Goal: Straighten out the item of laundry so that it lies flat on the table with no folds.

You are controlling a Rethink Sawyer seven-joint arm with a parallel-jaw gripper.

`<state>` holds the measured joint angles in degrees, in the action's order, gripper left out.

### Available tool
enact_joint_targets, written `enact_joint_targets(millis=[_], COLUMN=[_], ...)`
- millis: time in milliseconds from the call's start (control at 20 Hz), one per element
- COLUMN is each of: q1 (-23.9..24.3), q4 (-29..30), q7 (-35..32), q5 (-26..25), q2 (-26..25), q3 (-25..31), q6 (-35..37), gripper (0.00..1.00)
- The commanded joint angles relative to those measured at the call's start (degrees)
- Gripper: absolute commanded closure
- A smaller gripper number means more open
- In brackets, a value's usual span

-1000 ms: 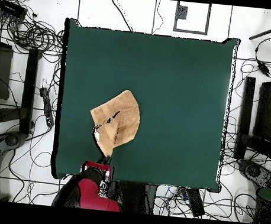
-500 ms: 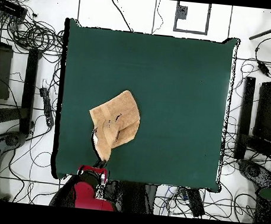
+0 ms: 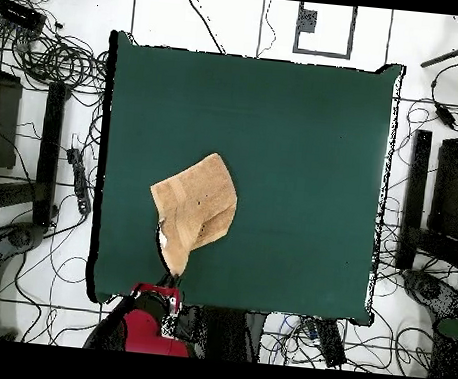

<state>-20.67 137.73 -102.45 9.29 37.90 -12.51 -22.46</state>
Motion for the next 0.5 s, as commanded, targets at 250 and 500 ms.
enact_joint_targets(millis=[250, 500], q1=[0.23, 0.76], q4=[0.07, 0.33], q7=[-19.17, -19.38], q5=[3.6, 3.27], q2=[-1.73, -1.71], q3=[4.81, 5.46], q6=[-4.54, -4.65], gripper=[0.0, 0.0])
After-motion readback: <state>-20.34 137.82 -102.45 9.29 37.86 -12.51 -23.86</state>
